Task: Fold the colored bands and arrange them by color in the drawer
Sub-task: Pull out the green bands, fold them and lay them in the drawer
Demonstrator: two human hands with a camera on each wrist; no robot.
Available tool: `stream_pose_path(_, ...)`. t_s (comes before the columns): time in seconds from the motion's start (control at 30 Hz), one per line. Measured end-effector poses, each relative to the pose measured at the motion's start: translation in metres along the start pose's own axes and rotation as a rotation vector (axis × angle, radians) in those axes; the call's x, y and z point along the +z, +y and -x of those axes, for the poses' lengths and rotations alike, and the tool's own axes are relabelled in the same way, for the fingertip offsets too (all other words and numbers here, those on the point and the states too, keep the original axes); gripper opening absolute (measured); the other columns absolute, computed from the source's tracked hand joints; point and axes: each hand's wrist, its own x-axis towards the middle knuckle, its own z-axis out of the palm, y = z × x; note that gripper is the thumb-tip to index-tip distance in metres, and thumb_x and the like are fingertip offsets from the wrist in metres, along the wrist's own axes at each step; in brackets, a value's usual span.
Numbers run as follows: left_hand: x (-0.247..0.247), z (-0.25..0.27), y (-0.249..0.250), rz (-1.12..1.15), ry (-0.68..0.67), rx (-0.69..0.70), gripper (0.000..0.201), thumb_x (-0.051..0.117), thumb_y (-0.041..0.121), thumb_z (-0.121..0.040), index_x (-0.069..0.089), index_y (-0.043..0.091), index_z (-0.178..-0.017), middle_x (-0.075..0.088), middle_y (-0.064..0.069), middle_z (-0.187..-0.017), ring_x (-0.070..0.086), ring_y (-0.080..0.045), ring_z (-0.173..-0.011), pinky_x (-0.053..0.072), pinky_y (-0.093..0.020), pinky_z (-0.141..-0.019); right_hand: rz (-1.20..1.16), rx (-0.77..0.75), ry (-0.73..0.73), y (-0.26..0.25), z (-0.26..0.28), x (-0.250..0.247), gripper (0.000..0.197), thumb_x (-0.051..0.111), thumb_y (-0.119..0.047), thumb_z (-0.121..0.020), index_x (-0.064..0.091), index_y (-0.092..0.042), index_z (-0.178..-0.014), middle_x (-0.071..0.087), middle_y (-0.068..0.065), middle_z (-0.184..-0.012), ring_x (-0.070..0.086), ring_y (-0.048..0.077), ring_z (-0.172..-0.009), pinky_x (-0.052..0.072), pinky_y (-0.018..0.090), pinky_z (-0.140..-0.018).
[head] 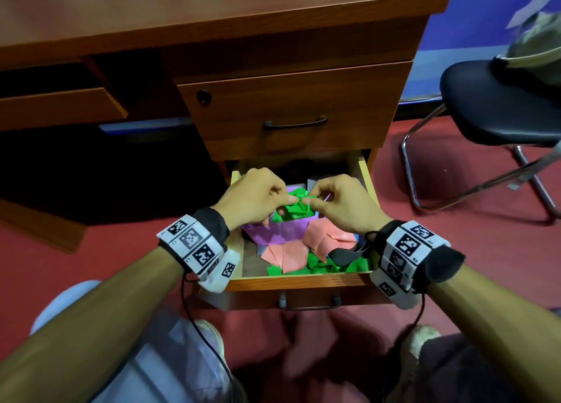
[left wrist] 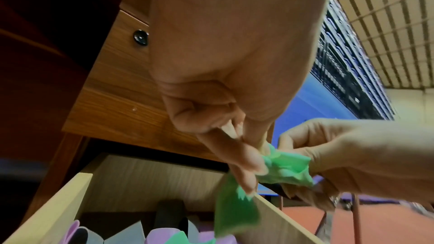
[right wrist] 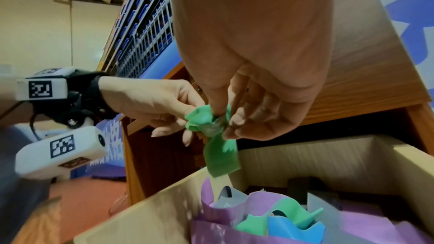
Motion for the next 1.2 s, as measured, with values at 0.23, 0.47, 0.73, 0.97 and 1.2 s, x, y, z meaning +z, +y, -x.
stream_pose_path(0.23, -0.007, -0.010, -0.004, 0.271, 0.110, -0.141, 0.031, 0.069, 0.029, -0.097, 0.075, 0.008, -0.075, 0.075, -0.002, -0.068, 0.061, -0.014, -0.042, 0.040, -0.018, -0.043, -0.210, 0.058, 0.117, -0.004, -0.010, -0.007, 0.018, 0.074, -0.021, -0.089, 0.073, -0.012, -0.073, 0.071, 0.006, -0.068, 0.064, 0.009, -0.054, 0.048, 0.021, -0.052)
stream_pose_path(0.47, -0.015, -0.014, 0.006, 0.765, 0.032, -0.458, 0.020, 0.072, 0.028, -0.094, 0.069, 0.008, -0.092, 0.072, -0.002, -0.075, 0.054, -0.003, -0.038, 0.030, -0.014, -0.032, -0.274, -0.085, 0.322, -0.014, -0.008, -0.013, 0.008, 0.076, -0.021, -0.087, 0.081, -0.017, -0.092, 0.076, -0.004, -0.087, 0.072, 0.015, -0.077, 0.057, 0.030, -0.070)
stream_pose_path(0.73, -0.002, -0.013, 0.003, 0.638, 0.064, -0.317, 0.023, 0.070, 0.026, -0.096, 0.068, 0.008, -0.081, 0.066, -0.004, -0.067, 0.050, -0.007, -0.039, 0.030, -0.016, -0.034, -0.123, -0.126, 0.258, -0.005, -0.010, -0.012, 0.007, 0.077, -0.022, -0.084, 0.073, -0.024, -0.089, 0.069, -0.009, -0.086, 0.065, 0.012, -0.073, 0.052, 0.029, -0.069)
stream_pose_path(0.97, 0.014, -0.007, 0.006, 0.516, 0.109, -0.122, 0.027, 0.067, 0.026, -0.098, 0.061, 0.013, -0.075, 0.061, -0.004, -0.061, 0.054, -0.007, -0.046, 0.037, -0.022, -0.044, 0.130, -0.088, 0.114, 0.005, -0.006, -0.003, 0.024, 0.076, -0.041, -0.083, 0.060, -0.023, -0.087, 0.064, -0.009, -0.081, 0.057, 0.002, -0.068, 0.044, 0.025, -0.063)
stream_pose_path(1.2, 0.005, -0.009, 0.007, 0.363, 0.049, 0.077, 0.027, 0.050, 0.024, -0.107, 0.051, 0.011, -0.084, 0.044, 0.007, -0.069, 0.048, -0.011, -0.064, 0.054, -0.043, -0.066, -0.338, 0.057, 0.041, -0.007, -0.009, -0.007, 0.028, 0.071, -0.020, -0.089, 0.048, -0.020, -0.105, 0.061, 0.008, -0.092, 0.065, 0.027, -0.063, 0.053, 0.038, -0.061)
